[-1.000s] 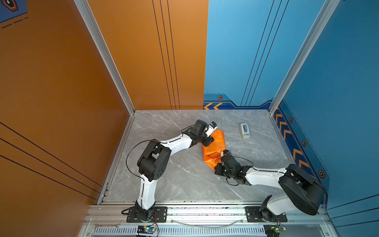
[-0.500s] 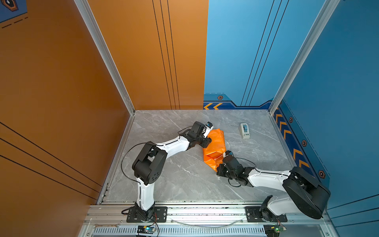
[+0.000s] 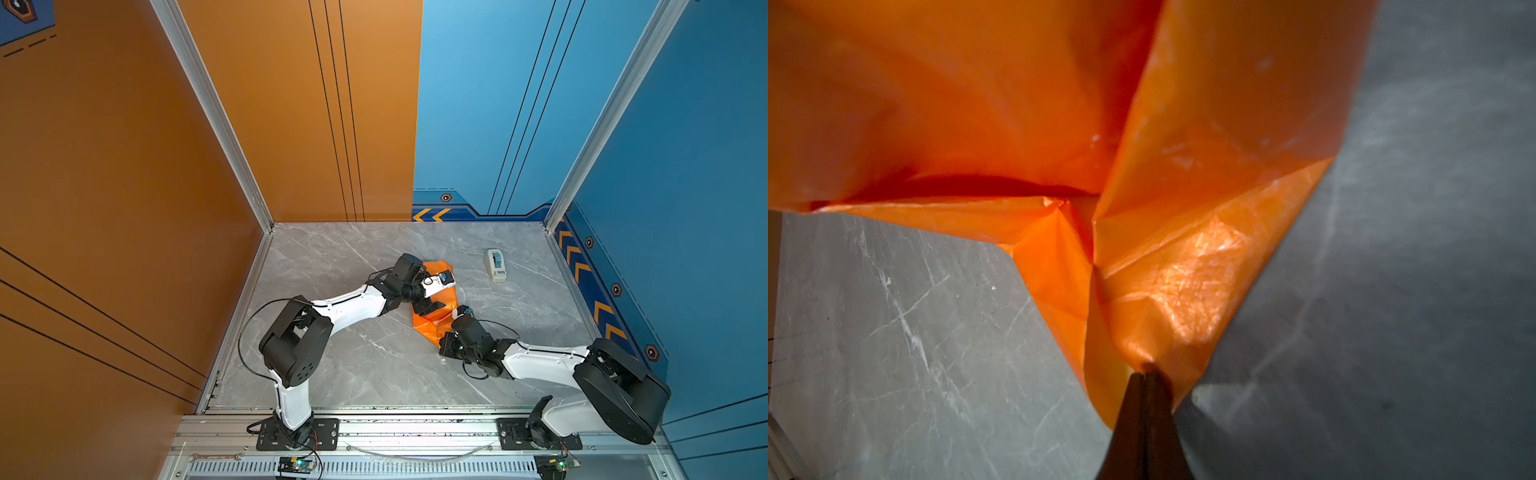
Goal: Wrap a gift box in wrapping paper
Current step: Fold the wrapping paper for the gift box.
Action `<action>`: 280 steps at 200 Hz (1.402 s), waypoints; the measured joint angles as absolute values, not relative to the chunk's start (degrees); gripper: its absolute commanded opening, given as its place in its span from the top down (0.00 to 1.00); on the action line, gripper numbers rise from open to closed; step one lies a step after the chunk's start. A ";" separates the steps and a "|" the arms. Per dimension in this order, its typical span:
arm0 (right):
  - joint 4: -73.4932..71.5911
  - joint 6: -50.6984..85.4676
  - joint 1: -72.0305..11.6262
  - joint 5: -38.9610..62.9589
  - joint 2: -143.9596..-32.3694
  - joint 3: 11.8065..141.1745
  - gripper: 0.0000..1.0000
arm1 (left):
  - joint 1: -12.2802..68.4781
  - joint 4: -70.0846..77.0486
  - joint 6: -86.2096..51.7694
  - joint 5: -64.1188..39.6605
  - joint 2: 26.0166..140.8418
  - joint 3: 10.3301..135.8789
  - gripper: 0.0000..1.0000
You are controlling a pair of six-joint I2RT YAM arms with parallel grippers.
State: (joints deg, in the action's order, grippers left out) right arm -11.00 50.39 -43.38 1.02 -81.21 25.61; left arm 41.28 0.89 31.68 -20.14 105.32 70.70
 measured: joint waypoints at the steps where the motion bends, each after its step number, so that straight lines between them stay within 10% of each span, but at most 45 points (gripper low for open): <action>1: -11.00 50.39 -43.38 1.02 -81.21 25.61 0.99 | 41.34 0.89 31.94 -20.08 105.38 70.72 0.26; 130: -11.05 50.39 -43.42 0.80 -81.10 25.54 0.99 | 44.25 2.68 36.36 -11.79 111.46 72.62 0.43; 280: -10.37 50.39 -43.44 -0.30 -80.58 25.41 0.99 | 39.03 4.49 33.52 -13.23 97.43 60.49 0.16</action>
State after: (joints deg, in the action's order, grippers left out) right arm -10.37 50.39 -43.44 -0.30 -80.58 25.41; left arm 39.03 4.49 33.52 -13.23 97.43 60.49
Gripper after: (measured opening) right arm 0.048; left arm 0.814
